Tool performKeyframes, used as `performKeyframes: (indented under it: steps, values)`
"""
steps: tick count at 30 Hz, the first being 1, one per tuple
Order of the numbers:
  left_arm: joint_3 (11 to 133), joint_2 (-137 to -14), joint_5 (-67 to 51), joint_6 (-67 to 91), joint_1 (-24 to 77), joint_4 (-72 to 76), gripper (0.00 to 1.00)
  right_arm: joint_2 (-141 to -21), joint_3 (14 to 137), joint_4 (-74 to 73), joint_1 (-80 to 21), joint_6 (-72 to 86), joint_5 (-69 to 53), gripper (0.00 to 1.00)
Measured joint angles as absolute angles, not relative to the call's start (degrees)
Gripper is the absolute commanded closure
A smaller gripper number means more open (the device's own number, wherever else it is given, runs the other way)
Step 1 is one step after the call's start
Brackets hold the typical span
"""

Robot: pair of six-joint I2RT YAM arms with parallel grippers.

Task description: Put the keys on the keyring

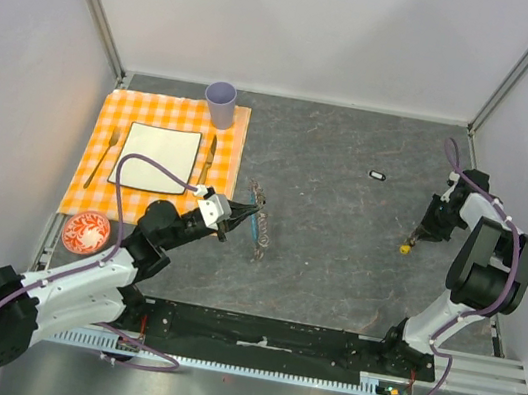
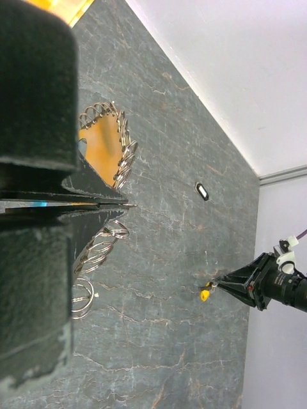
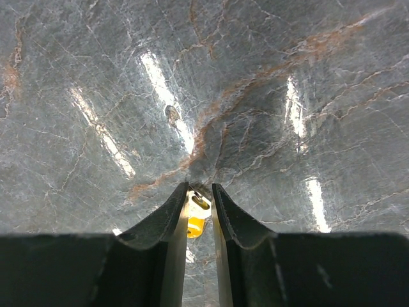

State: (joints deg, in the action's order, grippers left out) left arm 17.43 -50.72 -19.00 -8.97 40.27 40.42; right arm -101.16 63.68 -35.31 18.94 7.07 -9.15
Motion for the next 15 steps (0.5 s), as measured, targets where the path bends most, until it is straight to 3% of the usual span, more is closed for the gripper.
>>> performKeyframes:
  steps: [15]
  values:
    - [17.4,-50.3,-19.1,-9.0,40.3,40.3,0.98,-101.5,63.7,-35.4,18.9,6.6,-9.7,0.75]
